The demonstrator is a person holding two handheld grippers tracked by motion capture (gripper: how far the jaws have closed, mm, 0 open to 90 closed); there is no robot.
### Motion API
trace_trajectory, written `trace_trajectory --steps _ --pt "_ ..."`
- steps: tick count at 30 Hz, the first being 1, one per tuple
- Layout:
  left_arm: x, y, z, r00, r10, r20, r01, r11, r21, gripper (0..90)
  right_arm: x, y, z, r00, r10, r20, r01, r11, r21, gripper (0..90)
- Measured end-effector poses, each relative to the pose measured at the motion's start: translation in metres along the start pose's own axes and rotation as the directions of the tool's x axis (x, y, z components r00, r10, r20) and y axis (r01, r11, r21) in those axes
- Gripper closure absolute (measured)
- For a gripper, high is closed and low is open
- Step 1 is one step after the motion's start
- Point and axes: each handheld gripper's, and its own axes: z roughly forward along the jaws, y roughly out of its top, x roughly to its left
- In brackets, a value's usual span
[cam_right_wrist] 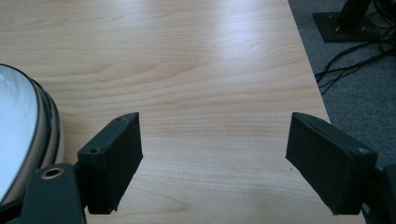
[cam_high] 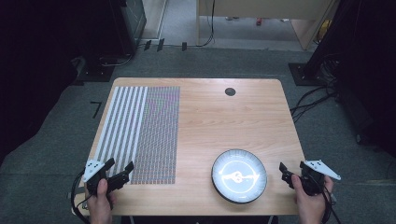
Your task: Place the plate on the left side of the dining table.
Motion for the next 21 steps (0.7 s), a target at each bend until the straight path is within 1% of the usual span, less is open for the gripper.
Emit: trace_trajectory --steps 2,3,10,12,13,15,16,19,21 --pt "-0.005 0.001 0.001 1.0000 0.001 0.009 -0.001 1.0000 0.000 19.1 0.003 0.001 -0.002 1.0000 -0.003 -0.009 0.003 1.000 -0.006 18.4" --pt "-0.005 0.001 0.001 1.0000 0.001 0.009 -0.001 1.0000 0.000 19.1 0.004 0.001 -0.003 0.9999 -0.006 -0.012 0.006 1.000 -0.009 18.4" --pt "-0.023 0.002 0.007 0.9989 0.021 0.043 -0.022 0.9997 0.008 19.1 0.012 0.003 -0.006 0.9993 -0.010 -0.035 0.009 1.000 -0.022 18.3" --pt "-0.030 0.004 0.008 0.9980 0.015 0.062 -0.015 0.9998 0.009 19.1 0.016 0.003 -0.008 0.9989 -0.017 -0.045 0.016 1.000 -0.026 18.4" --pt "-0.030 0.004 0.008 0.9980 0.015 0.062 -0.015 0.9998 0.009 19.1 0.017 0.003 -0.008 0.9986 -0.019 -0.050 0.017 0.999 -0.027 18.5" --pt "-0.035 0.007 0.009 0.9973 0.016 0.071 -0.016 0.9999 0.004 19.1 0.019 0.004 -0.008 0.9983 -0.023 -0.053 0.022 0.999 -0.029 18.7" --pt "-0.041 0.009 0.010 0.9964 0.018 0.083 -0.018 0.9998 0.001 19.1 0.021 0.004 -0.009 0.9982 -0.023 -0.055 0.021 0.999 -0.032 19.7" --pt "-0.051 0.011 0.013 0.9938 0.013 0.110 -0.013 0.9999 0.000 19.1 0.024 0.005 -0.011 0.9979 -0.022 -0.061 0.019 0.999 -0.045 20.6" --pt "-0.060 0.011 0.016 0.9916 0.023 0.127 -0.024 0.9997 0.003 19.1 0.026 0.006 -0.012 0.9979 -0.016 -0.062 0.013 0.999 -0.048 21.5"
